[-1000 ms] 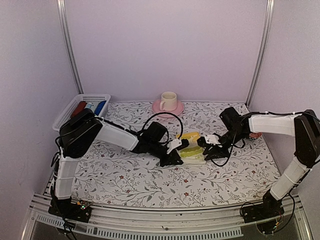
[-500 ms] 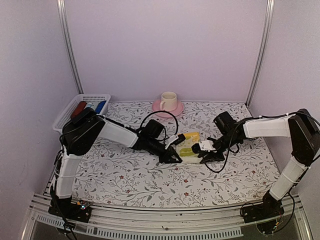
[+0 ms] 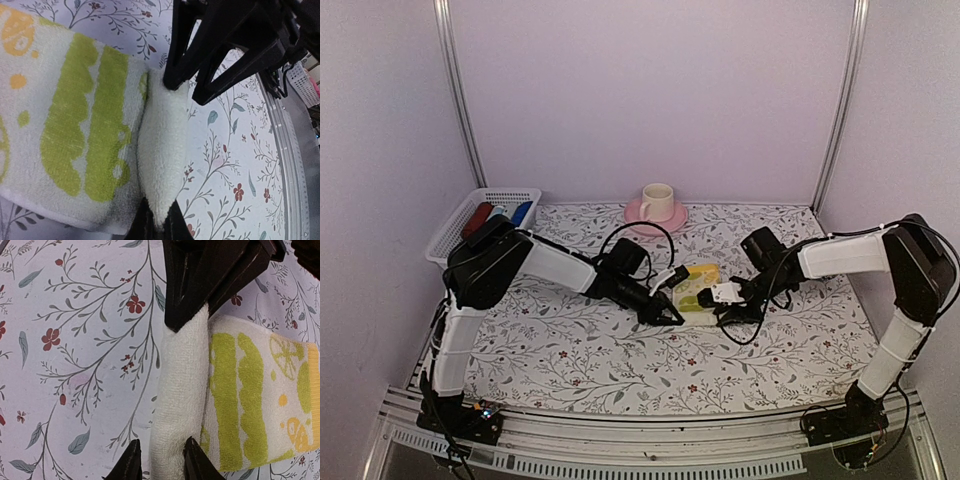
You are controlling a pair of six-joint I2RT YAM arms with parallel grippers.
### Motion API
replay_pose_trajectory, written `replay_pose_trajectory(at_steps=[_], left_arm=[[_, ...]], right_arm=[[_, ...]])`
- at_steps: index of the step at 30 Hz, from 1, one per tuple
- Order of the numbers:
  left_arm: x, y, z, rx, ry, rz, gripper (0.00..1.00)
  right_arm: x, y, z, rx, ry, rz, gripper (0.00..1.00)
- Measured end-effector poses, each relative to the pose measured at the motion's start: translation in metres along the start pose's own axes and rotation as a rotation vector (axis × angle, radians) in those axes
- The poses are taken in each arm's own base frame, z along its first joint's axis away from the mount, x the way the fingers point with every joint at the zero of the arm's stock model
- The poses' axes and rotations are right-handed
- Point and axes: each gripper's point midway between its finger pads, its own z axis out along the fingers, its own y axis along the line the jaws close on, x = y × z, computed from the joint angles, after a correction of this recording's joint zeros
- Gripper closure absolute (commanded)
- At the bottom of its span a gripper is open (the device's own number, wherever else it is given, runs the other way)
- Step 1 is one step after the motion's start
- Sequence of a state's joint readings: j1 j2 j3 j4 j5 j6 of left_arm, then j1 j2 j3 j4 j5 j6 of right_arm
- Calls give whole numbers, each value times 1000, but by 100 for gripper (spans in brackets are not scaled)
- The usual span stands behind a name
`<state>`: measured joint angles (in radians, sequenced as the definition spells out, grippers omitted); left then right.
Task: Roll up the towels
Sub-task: Roll the towel at the center of the board.
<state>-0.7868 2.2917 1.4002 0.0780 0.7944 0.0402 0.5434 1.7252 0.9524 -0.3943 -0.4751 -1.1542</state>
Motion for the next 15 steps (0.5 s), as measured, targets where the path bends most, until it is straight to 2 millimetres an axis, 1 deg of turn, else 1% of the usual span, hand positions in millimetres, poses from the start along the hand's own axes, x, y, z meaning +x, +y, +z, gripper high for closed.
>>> replay_pose_trajectory(at_steps=[3,5,8,11,13,15], left_arm=[[0,0,0,2,2,-4,99],[0,1,0,2,4,-8,96],[0,1,0,2,4,-11,83],[0,1,0,5,3,-14,67],[-2,0,-1,8,-3,-12,59],[-4,0,-3,1,-10,-9,51]], right_arm=[[3,-5,2,18,11,10,68],[5,-6,5,21,19,16,68],[7,-7,8,24,26,23,69],[10,-8,12,23,33,31,69],[12,-9,14,24,41,37,71],[15,-9,17,22,50,41,75]])
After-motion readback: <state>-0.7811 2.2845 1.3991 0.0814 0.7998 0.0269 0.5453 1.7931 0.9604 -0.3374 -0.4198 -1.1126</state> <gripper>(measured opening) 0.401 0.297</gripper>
